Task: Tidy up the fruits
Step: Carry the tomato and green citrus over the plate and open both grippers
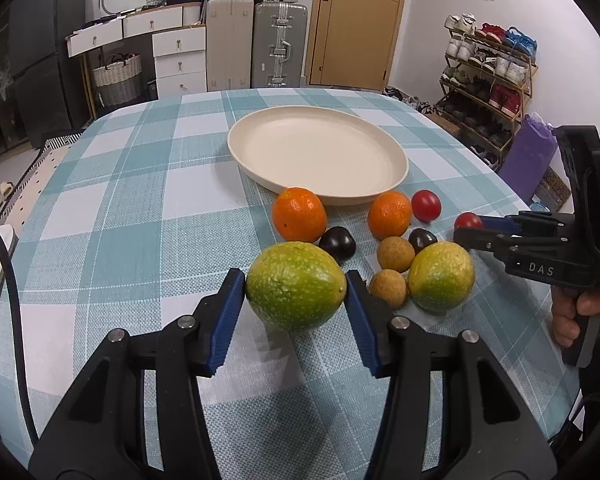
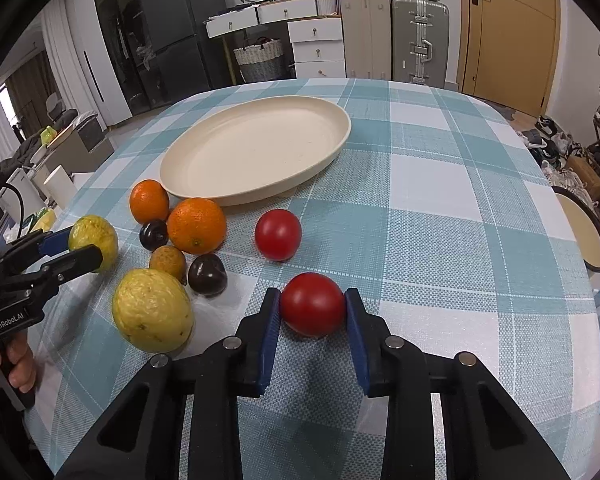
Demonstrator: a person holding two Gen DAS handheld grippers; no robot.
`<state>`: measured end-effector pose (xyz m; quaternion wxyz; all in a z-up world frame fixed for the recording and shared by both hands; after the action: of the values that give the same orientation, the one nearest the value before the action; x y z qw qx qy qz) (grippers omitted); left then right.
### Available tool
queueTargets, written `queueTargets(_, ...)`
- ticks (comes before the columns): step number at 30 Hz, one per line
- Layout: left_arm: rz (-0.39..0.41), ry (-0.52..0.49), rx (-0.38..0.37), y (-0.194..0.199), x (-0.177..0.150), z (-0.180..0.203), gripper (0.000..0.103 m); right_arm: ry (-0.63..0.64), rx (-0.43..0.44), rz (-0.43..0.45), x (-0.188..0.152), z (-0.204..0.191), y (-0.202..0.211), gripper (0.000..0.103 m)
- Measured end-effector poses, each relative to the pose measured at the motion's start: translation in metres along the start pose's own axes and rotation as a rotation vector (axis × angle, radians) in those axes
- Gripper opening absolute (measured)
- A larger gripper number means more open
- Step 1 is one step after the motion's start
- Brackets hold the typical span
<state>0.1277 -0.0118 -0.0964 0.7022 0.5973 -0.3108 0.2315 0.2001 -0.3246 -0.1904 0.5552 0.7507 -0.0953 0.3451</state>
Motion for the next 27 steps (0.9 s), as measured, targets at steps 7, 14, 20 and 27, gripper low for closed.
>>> queueTargets(7, 0.054, 0.013, 0.004, 0.009, 0.008, -0.005, 0.048, 0.001, 0.031, 0.032, 0.004, -0.005, 0.006, 0.033)
queueTargets(14, 0.100, 0.018, 0.025, 0.011, 0.025, -0.009, 0.048, 0.019, 0.069, 0.102, 0.021, -0.017, 0.019, 0.033)
queueTargets(20, 0.144, 0.014, 0.025, 0.012, 0.046, -0.006, 0.048, 0.027, 0.101, 0.145, 0.041, -0.025, 0.026, 0.033)
queueTargets(27, 0.185, -0.017, 0.008, 0.007, 0.074, 0.007, 0.048, 0.065, 0.115, 0.156, 0.060, -0.037, 0.024, 0.033)
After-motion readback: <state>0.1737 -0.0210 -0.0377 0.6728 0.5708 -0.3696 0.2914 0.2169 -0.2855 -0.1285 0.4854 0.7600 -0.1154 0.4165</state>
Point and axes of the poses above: each gripper's, at about its wrist camera, not at the fingertips, and y roughly against the way its jaws point, z to its right, x to its top, the point moved 8 cm from there along -y, roughly the way its jaws point, and after that the axes turned 2 degrees about -y, right-handed, at the moved point
